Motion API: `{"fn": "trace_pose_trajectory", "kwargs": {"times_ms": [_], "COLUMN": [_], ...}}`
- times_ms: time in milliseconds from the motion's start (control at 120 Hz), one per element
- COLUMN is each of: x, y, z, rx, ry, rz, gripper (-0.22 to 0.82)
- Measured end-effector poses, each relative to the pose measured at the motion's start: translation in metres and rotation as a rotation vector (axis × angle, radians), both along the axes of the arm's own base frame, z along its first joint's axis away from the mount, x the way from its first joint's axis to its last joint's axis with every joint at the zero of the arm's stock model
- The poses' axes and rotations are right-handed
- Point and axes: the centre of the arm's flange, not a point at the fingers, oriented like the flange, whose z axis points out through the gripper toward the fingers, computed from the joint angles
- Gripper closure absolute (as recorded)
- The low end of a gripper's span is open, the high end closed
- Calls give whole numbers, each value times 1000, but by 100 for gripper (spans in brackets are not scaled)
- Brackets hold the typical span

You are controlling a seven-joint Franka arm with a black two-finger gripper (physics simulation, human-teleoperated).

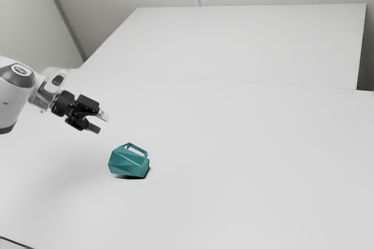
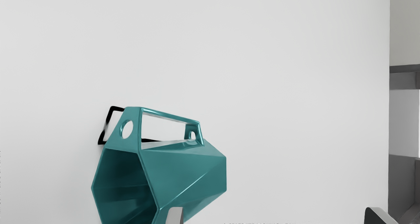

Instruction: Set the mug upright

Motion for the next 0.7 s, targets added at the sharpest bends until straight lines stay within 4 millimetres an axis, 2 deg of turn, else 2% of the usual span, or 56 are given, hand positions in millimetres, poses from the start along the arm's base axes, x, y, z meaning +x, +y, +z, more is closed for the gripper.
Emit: {"fn": "trace_pose_trajectory", "kwargs": {"times_ms": [275,700], "x": [-19,-29], "y": [1,-1], "z": [-41,-78], "rx": [-21,-45], "ry": [-51,-6], "rz": [-48,-28], "gripper": [0,0]}}
